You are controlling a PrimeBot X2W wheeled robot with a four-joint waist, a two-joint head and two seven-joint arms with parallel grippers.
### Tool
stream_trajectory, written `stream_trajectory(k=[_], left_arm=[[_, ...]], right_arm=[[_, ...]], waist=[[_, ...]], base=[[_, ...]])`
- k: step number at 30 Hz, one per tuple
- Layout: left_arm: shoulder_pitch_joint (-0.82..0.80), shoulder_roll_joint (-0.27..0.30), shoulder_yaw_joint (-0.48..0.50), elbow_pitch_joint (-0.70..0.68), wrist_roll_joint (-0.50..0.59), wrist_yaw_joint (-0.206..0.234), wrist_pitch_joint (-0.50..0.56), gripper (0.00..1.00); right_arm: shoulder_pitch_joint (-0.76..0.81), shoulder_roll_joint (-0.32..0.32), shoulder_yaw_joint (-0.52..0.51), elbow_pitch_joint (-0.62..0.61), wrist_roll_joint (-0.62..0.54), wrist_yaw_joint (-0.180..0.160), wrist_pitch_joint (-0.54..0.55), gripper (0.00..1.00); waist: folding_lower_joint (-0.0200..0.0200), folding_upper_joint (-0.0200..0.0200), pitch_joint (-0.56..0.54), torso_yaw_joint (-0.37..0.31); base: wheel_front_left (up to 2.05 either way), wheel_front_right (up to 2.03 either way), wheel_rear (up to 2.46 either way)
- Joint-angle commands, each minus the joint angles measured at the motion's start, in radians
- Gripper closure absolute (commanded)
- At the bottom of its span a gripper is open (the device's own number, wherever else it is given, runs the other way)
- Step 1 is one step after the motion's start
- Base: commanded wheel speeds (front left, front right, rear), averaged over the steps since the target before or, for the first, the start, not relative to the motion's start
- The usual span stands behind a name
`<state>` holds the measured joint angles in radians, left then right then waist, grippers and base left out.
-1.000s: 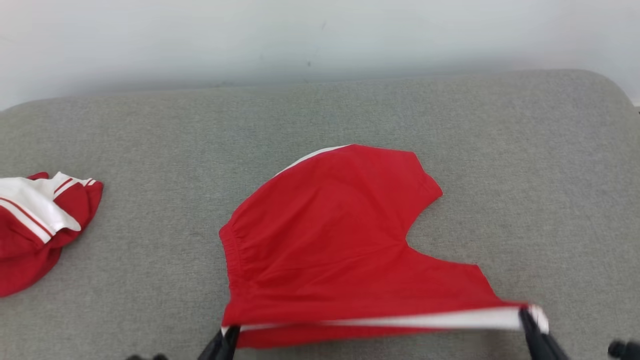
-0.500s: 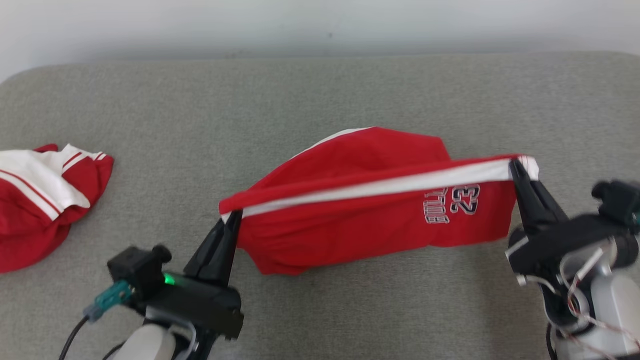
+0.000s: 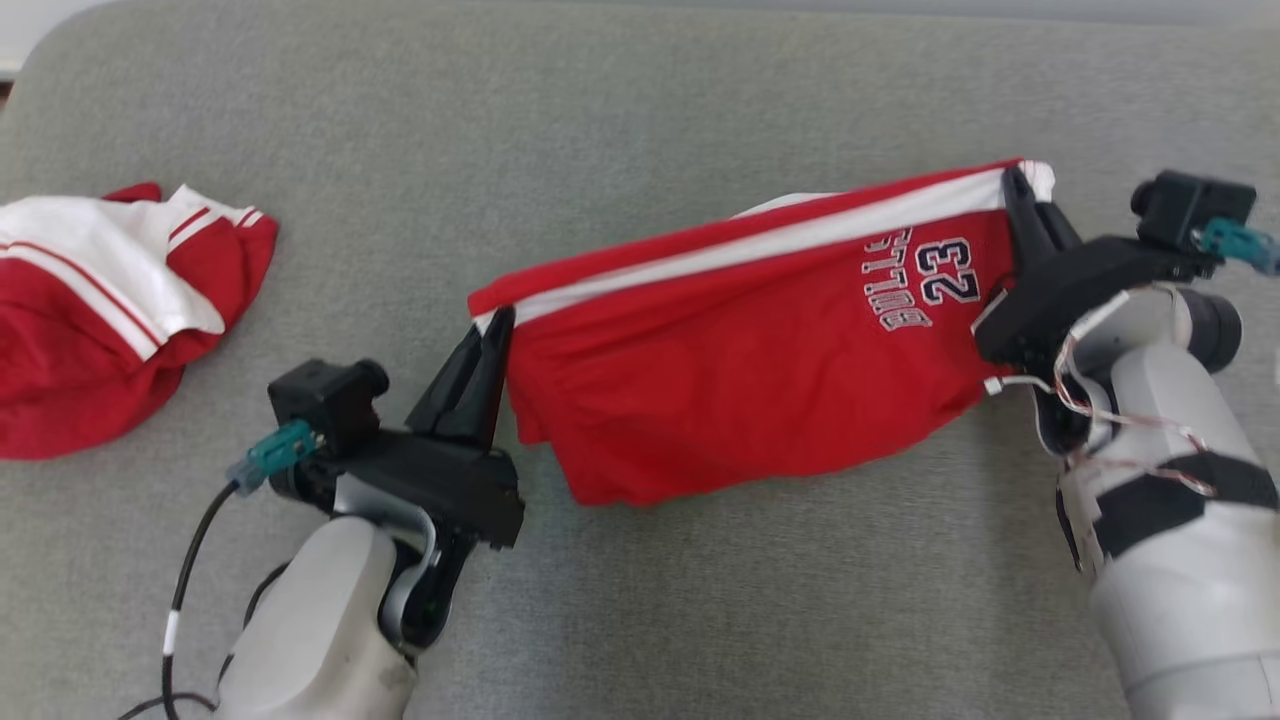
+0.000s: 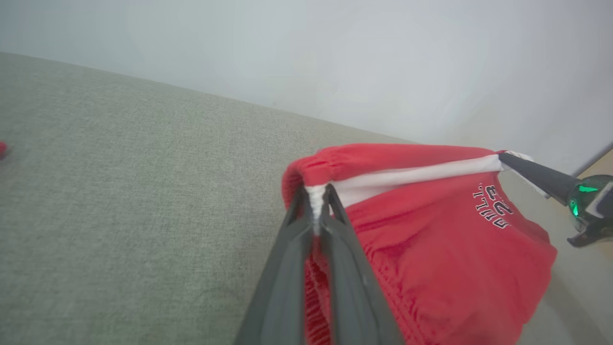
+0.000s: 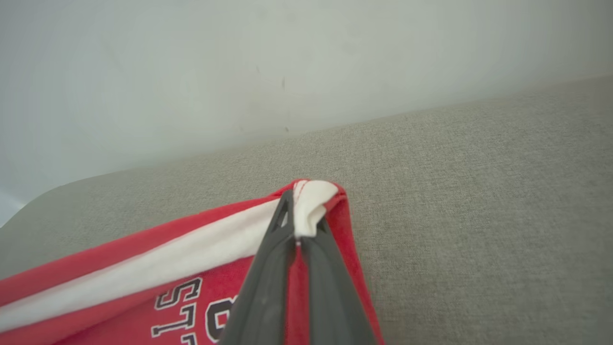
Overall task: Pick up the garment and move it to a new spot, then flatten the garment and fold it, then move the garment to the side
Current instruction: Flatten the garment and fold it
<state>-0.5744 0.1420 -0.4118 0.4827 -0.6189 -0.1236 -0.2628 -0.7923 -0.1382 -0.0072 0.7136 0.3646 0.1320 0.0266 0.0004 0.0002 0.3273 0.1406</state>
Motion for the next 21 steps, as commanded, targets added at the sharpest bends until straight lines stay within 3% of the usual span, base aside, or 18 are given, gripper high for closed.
stream_trajectory(k=[1,5,6,7,8,9,15,21], left_arm=[[-0.023,-0.007,0.011,0.013,0.007,-0.004,-0.002,1.0],[-0.05,-0.027,0.013,0.046,0.024,-0.004,-0.002,1.0],[-0.057,-0.031,0.002,0.052,0.025,-0.005,-0.002,1.0],[-0.062,-0.031,-0.005,0.054,0.028,-0.005,-0.002,1.0],[-0.063,-0.029,-0.008,0.057,0.028,-0.005,-0.002,0.44],[-0.06,-0.027,-0.01,0.059,0.03,-0.005,-0.002,0.0],[0.026,0.005,0.032,0.01,0.072,-0.005,-0.002,0.0],[0.177,0.028,0.168,-0.135,0.169,0.002,-0.002,0.0]], right_arm=[[-0.04,-0.001,0.002,0.041,-0.011,-0.003,-0.022,1.0],[-0.117,0.007,0.011,0.176,-0.029,-0.003,-0.066,1.0],[-0.134,0.007,0.016,0.201,-0.033,-0.003,-0.079,0.85],[-0.147,0.008,0.022,0.223,-0.034,-0.003,-0.091,0.39],[-0.156,0.009,0.03,0.243,-0.032,-0.003,-0.104,0.0],[-0.16,0.006,0.041,0.262,-0.033,-0.003,-0.114,0.0],[-0.124,-0.033,0.12,0.301,0.002,-0.003,-0.176,0.0],[-0.057,-0.106,0.181,0.31,0.057,-0.003,-0.182,0.0]], waist=[[-0.0004,-0.0002,0.038,0.038],[-0.0004,-0.0002,0.051,0.04],[-0.0004,-0.0002,0.05,0.04],[-0.0004,-0.0002,0.048,0.039],[-0.0004,-0.0002,0.045,0.037],[-0.0004,-0.0002,0.039,0.035],[-0.0004,-0.0002,-0.017,0.014],[-0.0004,-0.0002,-0.059,0.017]], base=[[0.0,0.0,0.0],[0.0,0.0,0.0],[0.0,0.0,0.0],[0.0,0.0,0.0],[0.0,0.0,0.0],[0.0,0.0,0.0],[0.0,0.0,0.0],[0.0,0.0,0.0]])
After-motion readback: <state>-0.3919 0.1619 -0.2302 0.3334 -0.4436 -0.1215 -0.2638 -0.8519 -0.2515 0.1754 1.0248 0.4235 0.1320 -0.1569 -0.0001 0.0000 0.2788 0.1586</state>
